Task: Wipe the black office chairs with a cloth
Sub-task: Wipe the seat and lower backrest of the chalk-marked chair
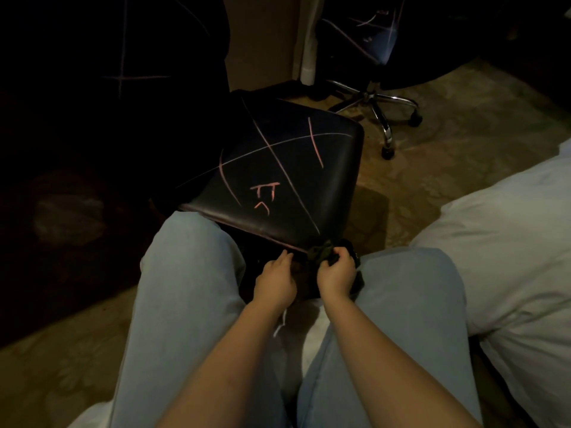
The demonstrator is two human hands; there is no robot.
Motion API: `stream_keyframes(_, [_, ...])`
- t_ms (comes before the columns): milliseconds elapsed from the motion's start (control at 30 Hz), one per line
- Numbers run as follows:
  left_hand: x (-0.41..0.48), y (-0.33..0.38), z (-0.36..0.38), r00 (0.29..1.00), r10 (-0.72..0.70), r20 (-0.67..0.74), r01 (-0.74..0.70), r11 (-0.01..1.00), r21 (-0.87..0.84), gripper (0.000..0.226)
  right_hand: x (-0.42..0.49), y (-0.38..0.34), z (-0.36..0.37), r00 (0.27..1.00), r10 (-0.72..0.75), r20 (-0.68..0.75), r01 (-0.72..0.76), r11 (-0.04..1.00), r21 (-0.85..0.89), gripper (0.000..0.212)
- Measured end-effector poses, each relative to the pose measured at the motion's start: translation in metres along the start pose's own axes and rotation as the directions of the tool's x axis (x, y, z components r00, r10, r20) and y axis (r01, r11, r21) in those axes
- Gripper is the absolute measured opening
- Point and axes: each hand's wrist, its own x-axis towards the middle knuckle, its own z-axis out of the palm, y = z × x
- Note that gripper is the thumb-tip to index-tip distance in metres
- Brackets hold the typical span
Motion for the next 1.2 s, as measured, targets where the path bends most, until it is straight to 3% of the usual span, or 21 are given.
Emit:
stream_keyframes(133, [-0.001, 0.000, -0.002, 1.000, 0.003, 0.025, -0.003, 1.000, 0.013, 0.060, 0.013, 0.011, -0.003, 0.964, 0.264, -0.012, -0.257, 0.948, 0.187, 0.031])
stream_keyframes(233, [-0.002, 0.001, -0.002, 0.999, 0.005, 0.050, -0.006, 1.000, 0.020, 0.062, 0.013, 0.009, -0.005, 0.960, 0.277, 0.027, -0.277, 0.939, 0.203, 0.029])
stream_keyframes(433, [-0.001, 0.003, -0.002, 0.997, -0.003, 0.082, 0.001, 1.000, 0.025, 0.062, -0.001, -0.002, 0.003, 0.999, -0.032, 0.003, 0.032, 0.999, 0.020, 0.026])
stream_keyframes(533, [-0.002, 0.005, -0.004, 0.997, 0.004, 0.078, -0.005, 1.000, 0.011, 0.058, -0.008, -0.005, 0.009, 0.976, -0.215, 0.039, 0.218, 0.969, -0.120, 0.024])
stream_keyframes(667, [-0.001, 0.004, -0.001, 0.997, 0.007, 0.073, -0.008, 1.000, 0.022, 0.054, -0.013, -0.005, 0.012, 0.949, -0.303, 0.089, 0.315, 0.930, -0.189, 0.016])
stream_keyframes(867, [0.002, 0.000, 0.001, 0.997, 0.001, 0.082, -0.005, 0.999, 0.047, 0.062, -0.006, 0.000, 0.000, 0.988, -0.145, 0.058, 0.152, 0.978, -0.141, 0.010])
stream_keyframes(1067, [0.002, -0.002, -0.001, 0.997, 0.008, 0.079, -0.010, 1.000, 0.019, 0.066, 0.009, 0.012, -0.008, 0.997, 0.070, 0.033, -0.068, 0.996, -0.053, 0.017])
stream_keyframes(1200, [0.002, -0.003, -0.002, 0.997, 0.015, 0.079, -0.016, 1.000, 0.014, 0.063, 0.004, 0.005, -0.004, 0.999, 0.038, 0.008, -0.037, 0.998, -0.053, 0.019])
